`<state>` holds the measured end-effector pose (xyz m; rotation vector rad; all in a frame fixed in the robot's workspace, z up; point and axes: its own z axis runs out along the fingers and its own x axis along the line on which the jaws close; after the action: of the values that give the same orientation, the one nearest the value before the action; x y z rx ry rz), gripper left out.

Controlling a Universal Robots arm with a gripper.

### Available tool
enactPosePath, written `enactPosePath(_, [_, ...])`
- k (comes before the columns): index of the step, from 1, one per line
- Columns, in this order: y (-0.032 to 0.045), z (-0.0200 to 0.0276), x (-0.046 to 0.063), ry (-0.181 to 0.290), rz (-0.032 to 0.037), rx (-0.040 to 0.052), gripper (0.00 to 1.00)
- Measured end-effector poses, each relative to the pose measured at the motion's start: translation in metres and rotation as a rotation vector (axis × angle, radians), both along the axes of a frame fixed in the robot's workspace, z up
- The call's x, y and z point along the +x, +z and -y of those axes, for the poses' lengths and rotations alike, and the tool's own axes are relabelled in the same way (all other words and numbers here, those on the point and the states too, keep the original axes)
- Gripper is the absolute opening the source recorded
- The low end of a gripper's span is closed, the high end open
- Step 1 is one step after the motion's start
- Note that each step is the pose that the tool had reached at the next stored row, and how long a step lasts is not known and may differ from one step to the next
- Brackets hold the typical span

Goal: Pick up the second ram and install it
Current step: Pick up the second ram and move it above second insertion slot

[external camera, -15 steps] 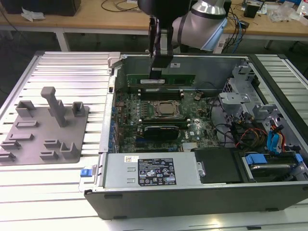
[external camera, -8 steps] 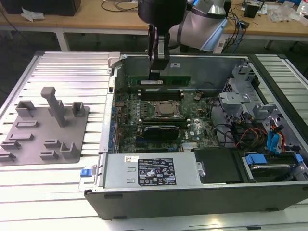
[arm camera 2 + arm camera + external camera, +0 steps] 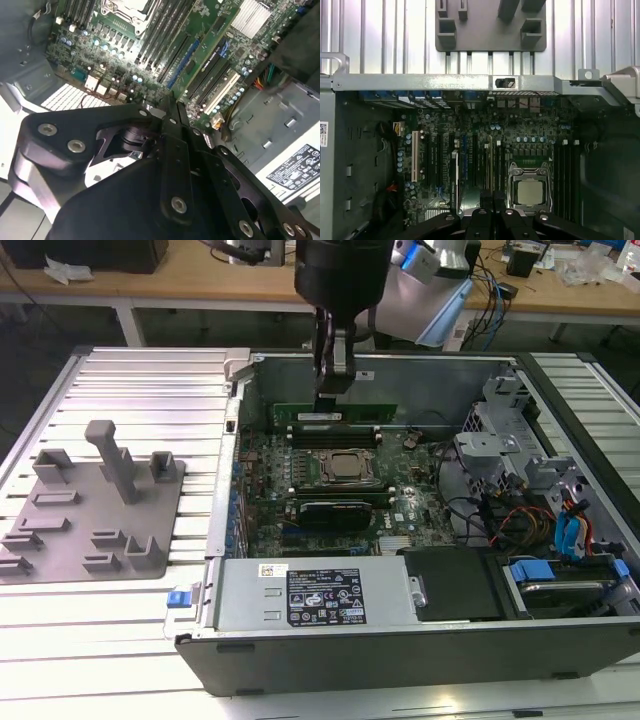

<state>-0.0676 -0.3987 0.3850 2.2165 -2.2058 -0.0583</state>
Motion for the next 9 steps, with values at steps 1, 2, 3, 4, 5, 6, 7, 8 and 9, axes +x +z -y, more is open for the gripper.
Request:
enactPosePath(1, [-0.0013,-0.0001,0.0,0.0,-0.0001,-0.0001,0.09])
enactPosePath(2, [-0.0025,-0.0002,0.0,0.0,0.0,0.0,0.09])
enactPosePath(3, [-0.0041,-0.0003,0.0,-0.001,0.0,-0.0001,0.09])
enactPosePath(4, [-0.0067,-0.0004,0.0,-0.001,0.0001,0.0,0.09])
enactPosePath(5, [-0.0109,-0.0023,0.001,-0.001,0.0001,0.0001,0.09])
enactPosePath(6, [-0.0129,-0.0041,0.001,-0.002,0.0,-0.0001,0.09])
enactPosePath(7, [-0.0147,-0.0062,0.001,-0.003,-0.0001,-0.0001,0.09])
enactPosePath(8, [-0.0177,-0.0098,0.001,-0.006,0.0001,0.0001,0.09])
enactPosePath(9, [-0.021,-0.0126,0.001,-0.013,0.0,-0.0001,0.09])
